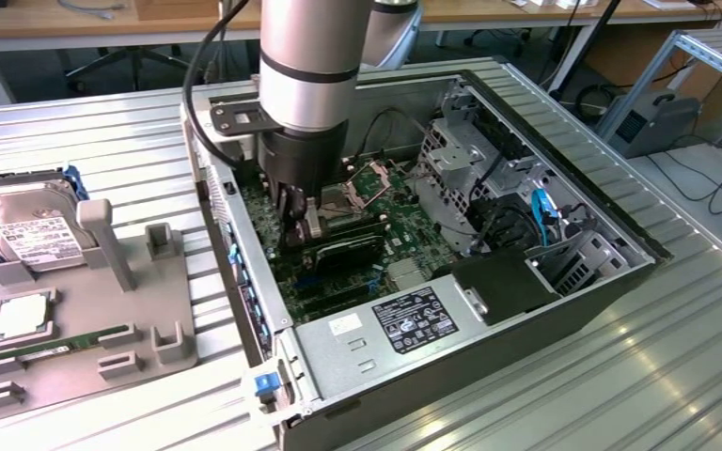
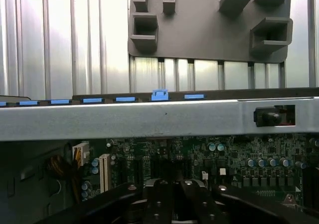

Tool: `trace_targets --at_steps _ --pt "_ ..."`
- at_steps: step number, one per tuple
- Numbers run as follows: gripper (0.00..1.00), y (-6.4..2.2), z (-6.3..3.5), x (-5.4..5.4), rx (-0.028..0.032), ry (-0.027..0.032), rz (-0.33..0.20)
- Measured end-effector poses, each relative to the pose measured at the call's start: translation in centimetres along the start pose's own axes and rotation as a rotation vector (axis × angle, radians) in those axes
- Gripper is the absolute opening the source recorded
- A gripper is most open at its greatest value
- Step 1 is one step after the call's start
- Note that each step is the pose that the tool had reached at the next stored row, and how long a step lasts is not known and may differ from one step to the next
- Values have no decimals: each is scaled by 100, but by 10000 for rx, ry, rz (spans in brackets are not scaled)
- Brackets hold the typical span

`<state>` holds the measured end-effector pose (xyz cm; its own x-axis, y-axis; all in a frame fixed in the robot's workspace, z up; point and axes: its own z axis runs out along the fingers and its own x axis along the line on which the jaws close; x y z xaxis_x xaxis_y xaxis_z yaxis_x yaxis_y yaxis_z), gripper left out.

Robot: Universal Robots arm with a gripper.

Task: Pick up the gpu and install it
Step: 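Press down on the gpu until it lock into place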

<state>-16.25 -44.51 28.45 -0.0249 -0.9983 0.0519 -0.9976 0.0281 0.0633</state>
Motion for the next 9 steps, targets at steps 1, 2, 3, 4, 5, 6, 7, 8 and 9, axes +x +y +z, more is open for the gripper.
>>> trace_targets --at_steps 1,2,3,4,5,6,7,8,9 --pt "11 0 2 16 -3 1 0" --pt "11 -1 7 26 -10 0 -1" --pt "11 -3 17 32 -22 0 -1" --pt "11 -4 29 35 -36 -1 -2" --pt "11 -4 42 38 -53 0 -2" --pt "11 -6 54 42 -66 2 -3" --pt "11 -6 63 46 -74 2 -3" --pt "11 -7 70 51 -80 3 -4" --pt "11 -7 75 57 -84 4 -4"
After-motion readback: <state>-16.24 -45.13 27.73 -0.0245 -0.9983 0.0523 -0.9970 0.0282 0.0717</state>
